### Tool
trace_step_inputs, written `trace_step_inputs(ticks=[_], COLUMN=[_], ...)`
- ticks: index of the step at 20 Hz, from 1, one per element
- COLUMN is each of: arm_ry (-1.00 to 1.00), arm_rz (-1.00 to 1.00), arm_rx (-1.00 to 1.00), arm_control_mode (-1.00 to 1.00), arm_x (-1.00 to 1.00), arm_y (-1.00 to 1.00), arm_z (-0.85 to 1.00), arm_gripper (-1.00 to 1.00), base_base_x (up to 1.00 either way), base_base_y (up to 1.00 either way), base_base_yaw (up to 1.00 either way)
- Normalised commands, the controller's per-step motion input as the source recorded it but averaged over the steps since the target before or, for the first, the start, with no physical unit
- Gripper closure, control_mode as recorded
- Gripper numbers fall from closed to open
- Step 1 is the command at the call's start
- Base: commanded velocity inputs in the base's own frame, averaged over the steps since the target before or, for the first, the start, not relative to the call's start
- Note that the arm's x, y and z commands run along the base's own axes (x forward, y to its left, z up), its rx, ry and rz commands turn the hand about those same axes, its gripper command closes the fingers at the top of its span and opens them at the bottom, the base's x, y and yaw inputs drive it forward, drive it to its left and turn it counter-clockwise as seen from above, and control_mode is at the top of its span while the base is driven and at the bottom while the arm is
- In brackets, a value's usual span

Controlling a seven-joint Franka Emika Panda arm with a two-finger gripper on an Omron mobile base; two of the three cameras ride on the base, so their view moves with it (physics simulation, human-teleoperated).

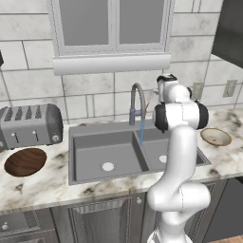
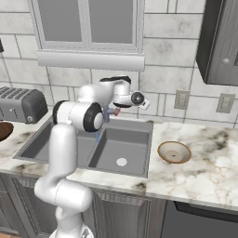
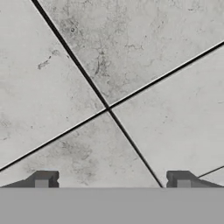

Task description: Rinse each bowl for a few seconds and place them down in the sink or on the counter.

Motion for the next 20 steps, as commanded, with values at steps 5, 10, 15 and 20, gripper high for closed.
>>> trace_step_inputs(ticks=[5, 10, 15, 20], arm_ry=[0.05, 0.05, 0.09, 0.07], arm_rz=[-0.07, -0.09, -0.1, -0.1], arm_rx=[0.05, 0.05, 0.06, 0.02], arm_control_mode=[-1.0, -1.0, -1.0, -1.0], arm_x=[-0.26, -0.21, -0.16, -0.19], arm_y=[-0.18, -0.25, -0.13, -0.09], arm_z=[0.35, 0.34, 0.22, 0.14], arm_gripper=[-1.0, -1.0, -1.0, -1.0], base_base_x=[0.0, 0.0, 0.0, 0.0], base_base_y=[0.0, 0.0, 0.0, 0.0], base_base_yaw=[0.0, 0.0, 0.0, 0.0])
